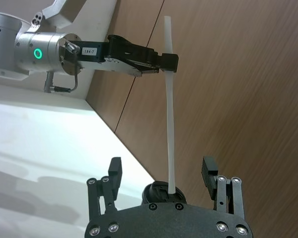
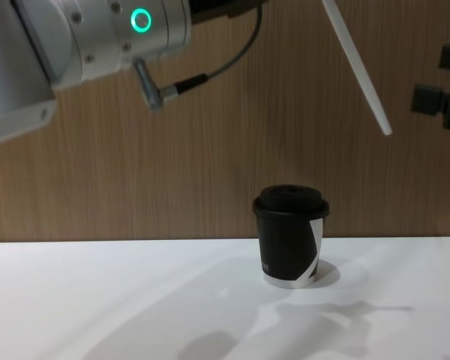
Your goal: Pick up the straw with one hand, pass it to the other hand, and insert it into the cup.
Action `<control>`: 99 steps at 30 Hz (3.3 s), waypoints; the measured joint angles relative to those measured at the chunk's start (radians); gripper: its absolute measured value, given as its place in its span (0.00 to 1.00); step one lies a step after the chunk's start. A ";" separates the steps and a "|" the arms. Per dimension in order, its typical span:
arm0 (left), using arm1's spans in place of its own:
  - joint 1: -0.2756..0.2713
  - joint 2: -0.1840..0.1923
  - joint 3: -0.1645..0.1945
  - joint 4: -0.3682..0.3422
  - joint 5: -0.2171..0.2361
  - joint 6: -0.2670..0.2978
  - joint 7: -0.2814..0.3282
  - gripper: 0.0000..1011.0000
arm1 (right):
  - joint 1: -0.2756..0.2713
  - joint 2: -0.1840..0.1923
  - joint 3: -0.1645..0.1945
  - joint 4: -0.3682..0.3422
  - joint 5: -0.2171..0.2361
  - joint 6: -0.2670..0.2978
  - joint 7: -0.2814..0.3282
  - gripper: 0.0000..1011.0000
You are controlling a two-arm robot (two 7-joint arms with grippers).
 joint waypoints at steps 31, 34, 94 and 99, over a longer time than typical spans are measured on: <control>-0.164 0.081 0.113 0.013 0.342 0.081 0.091 0.01 | 0.000 0.000 0.000 0.000 0.000 0.000 0.000 0.99; -0.169 0.076 0.117 0.028 0.353 0.081 0.095 0.01 | 0.000 0.000 0.000 0.000 0.000 0.000 0.000 0.99; -0.198 -0.050 0.122 0.272 0.423 -0.009 0.038 0.01 | 0.000 0.000 0.000 0.000 0.000 0.000 0.000 0.99; -0.202 -0.061 0.123 0.290 0.432 -0.019 0.037 0.01 | 0.000 0.000 0.000 0.000 0.000 0.000 0.000 0.99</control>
